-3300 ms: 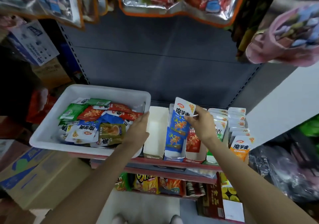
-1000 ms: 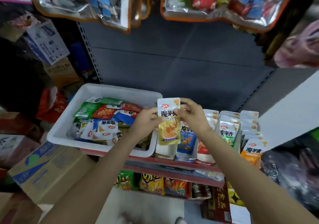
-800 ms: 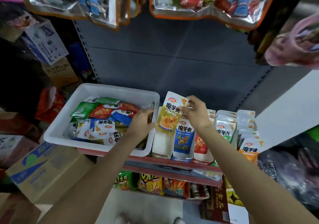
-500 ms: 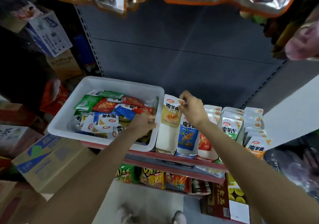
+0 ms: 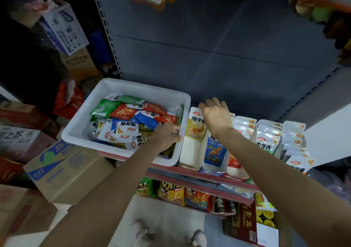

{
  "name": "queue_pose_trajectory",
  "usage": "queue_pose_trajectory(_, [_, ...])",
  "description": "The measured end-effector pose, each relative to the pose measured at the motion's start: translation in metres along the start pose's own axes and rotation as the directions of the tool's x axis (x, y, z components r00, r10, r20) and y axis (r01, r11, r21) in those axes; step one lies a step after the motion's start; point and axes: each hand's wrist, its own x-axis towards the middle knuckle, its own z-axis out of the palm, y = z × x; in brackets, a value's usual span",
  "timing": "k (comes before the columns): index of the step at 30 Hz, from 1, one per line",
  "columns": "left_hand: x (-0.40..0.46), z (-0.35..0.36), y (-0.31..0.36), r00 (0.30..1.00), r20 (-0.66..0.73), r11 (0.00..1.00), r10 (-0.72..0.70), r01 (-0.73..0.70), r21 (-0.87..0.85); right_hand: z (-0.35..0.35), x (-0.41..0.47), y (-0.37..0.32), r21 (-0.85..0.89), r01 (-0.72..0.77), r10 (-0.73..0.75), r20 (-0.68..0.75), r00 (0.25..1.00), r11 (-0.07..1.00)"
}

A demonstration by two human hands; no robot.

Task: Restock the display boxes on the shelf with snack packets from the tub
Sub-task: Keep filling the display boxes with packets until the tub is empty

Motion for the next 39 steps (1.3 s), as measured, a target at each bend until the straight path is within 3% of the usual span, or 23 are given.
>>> queue_pose_trajectory(5, [0.002,-0.001,-0.001,1.000,0.001,0.999,0.010,-0.010,0.035,0.003,0.008,-0.004,0.101,-0.048,0.042,0.062,0.997,0.994])
queue_pose_trajectory(8, [0.002,-0.006,0.004,0.999,-0.024,0.998,0.032,-0.031,0.062,-0.001,0.000,-0.010,0.237,-0.078,0.079,0.005,0.997,0.968])
queue_pose_trajectory(12, [-0.007,-0.021,-0.002,0.974,-0.226,1.000,0.026,-0.022,0.018,-0.011,-0.016,-0.039,0.479,0.046,-0.020,-0.059,0.998,0.877])
queue_pose_trajectory(15, [-0.017,-0.040,-0.035,0.915,-0.400,0.984,0.056,0.017,0.176,-0.012,-0.017,-0.074,0.624,0.105,-0.129,-0.007,0.992,0.774])
queue_pose_trajectory(17, [-0.026,-0.058,-0.059,0.899,-0.435,0.941,0.051,0.103,0.323,-0.009,-0.010,-0.100,0.672,0.109,-0.174,0.030,0.984,0.732])
queue_pose_trajectory(21, [-0.029,-0.082,-0.097,0.980,-0.178,0.826,-0.090,0.173,0.536,0.004,0.007,-0.148,0.730,0.051,-0.329,0.244,0.912,0.682])
queue_pose_trajectory(24, [-0.027,-0.089,-0.113,0.991,-0.100,0.853,-0.085,0.124,0.506,0.013,0.015,-0.172,0.729,0.001,-0.398,0.372,0.838,0.684])
queue_pose_trajectory(27, [-0.025,-0.098,-0.116,0.997,-0.064,0.706,-0.049,0.080,0.704,0.015,0.018,-0.179,0.706,-0.010,-0.365,0.377,0.851,0.708])
queue_pose_trajectory(30, [-0.028,-0.102,-0.111,0.999,0.048,0.538,0.026,-0.054,0.842,0.011,0.015,-0.175,0.702,0.016,-0.368,0.354,0.860,0.712])
queue_pose_trajectory(34, [-0.040,-0.102,-0.098,0.984,0.074,0.357,0.160,-0.128,0.925,0.006,0.011,-0.172,0.736,-0.008,-0.354,0.334,0.874,0.676])
queue_pose_trajectory(36, [-0.044,-0.108,-0.084,0.973,-0.041,0.393,0.229,-0.054,0.918,0.005,0.009,-0.171,0.772,-0.043,-0.308,0.303,0.902,0.634])
queue_pose_trajectory(37, [-0.044,-0.109,-0.080,0.960,-0.124,0.509,0.250,-0.021,0.861,0.008,0.009,-0.170,0.796,-0.071,-0.253,0.274,0.928,0.602])
queue_pose_trajectory(39, [-0.044,-0.106,-0.069,0.955,-0.256,0.735,0.151,0.065,0.675,0.008,0.007,-0.165,0.877,-0.145,-0.095,0.211,0.973,0.459])
